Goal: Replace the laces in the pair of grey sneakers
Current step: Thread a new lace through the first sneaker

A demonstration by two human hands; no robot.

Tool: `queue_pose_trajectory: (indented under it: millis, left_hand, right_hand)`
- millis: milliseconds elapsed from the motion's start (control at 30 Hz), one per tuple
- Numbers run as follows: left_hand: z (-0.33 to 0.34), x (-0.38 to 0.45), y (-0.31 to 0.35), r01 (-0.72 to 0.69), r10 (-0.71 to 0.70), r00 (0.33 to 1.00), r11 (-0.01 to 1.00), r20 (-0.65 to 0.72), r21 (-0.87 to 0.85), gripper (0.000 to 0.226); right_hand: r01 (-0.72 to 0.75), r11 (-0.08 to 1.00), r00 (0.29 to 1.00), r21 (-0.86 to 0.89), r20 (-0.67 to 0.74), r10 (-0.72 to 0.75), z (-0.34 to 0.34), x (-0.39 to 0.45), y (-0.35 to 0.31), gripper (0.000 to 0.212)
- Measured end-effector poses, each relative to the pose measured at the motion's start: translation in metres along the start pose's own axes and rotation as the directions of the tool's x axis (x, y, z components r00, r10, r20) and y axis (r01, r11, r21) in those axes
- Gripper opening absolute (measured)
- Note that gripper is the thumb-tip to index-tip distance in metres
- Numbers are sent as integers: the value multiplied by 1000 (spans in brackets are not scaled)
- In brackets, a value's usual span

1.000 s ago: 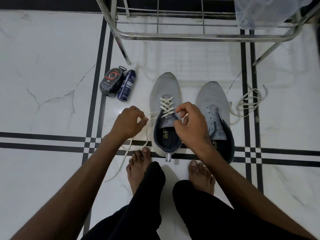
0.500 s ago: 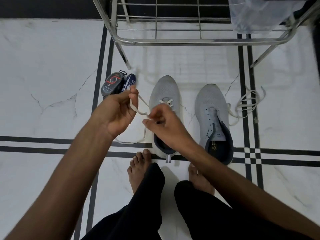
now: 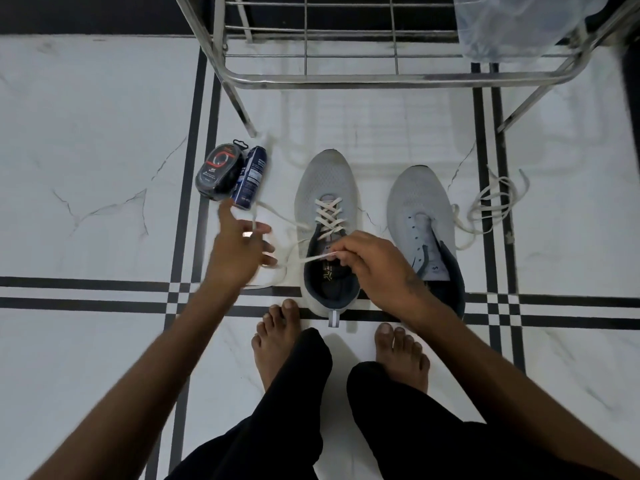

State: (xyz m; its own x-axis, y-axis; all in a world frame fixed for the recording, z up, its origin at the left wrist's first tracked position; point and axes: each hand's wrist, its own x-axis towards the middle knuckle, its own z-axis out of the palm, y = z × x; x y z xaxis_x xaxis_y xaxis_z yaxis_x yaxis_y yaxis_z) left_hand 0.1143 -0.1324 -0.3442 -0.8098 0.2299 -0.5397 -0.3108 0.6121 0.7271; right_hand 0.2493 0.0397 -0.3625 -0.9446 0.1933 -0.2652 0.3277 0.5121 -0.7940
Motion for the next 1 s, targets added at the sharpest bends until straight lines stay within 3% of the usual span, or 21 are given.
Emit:
queue_pose_trajectory:
  millis: [33, 67, 100, 167, 233, 333, 433, 500, 567, 667, 733, 867, 1000]
  left_hand:
    - [9, -4, -6, -147, 152, 988, 957, -1, 249, 75]
    - [18, -9, -10, -307, 335, 942, 845, 15, 438, 79]
    - [26, -15, -12, -460, 514, 856, 707, 57, 537, 77]
    - [40, -23, -10, -673, 715, 675, 494, 184, 550, 66]
    - [49, -26, -8, -754, 760, 580, 366, 293, 545, 48]
    - [51, -21, -5, -748, 714, 594, 319, 371, 582, 35]
    - [48, -16, -2, -726, 657, 669, 479, 346, 494, 12]
    - [46, -8, -4, -669, 620, 730, 563, 286, 486, 8]
    - [45, 0, -7, -623, 595, 768, 610, 236, 490, 9]
    - [51, 5, -11, -611, 604, 765, 572, 223, 548, 10]
    - [60, 2, -12, -619, 618, 751, 536, 232, 575, 14]
    - [77, 0, -14, -589, 628, 754, 520, 190, 618, 14]
    - [85, 0, -14, -541, 611, 777, 525, 151, 657, 13]
  right_hand:
    - [-25, 999, 1000, -46, -2, 25, 3, 0, 4, 20]
    - [-52, 997, 999, -63, -19, 51, 6, 0, 5, 20]
    - [-68, 996, 997, -56, -46, 66, 8, 1, 5, 19]
    - [-79, 997, 990, 8, -115, 79, 10, 2, 6, 16]
    - [-96, 988, 981, 120, -158, 115, 9, 5, 7, 13]
    - [-146, 939, 957, 312, -196, 214, 7, 6, 7, 16]
    - [-180, 869, 938, 460, -185, 292, 6, 8, 10, 34]
    - [-184, 839, 933, 511, -177, 313, 6, 10, 15, 27]
    - [-218, 856, 917, 469, -201, 344, 5, 10, 21, 26]
    - [-236, 968, 941, 88, -228, 250, 10, 8, 32, 36]
    - [-180, 983, 953, -22, -250, 169, 14, 9, 36, 29]
    - [-191, 980, 936, 46, -291, 197, 14, 13, 40, 15]
    - [-278, 934, 925, 223, -201, 323, 11, 14, 46, 15]
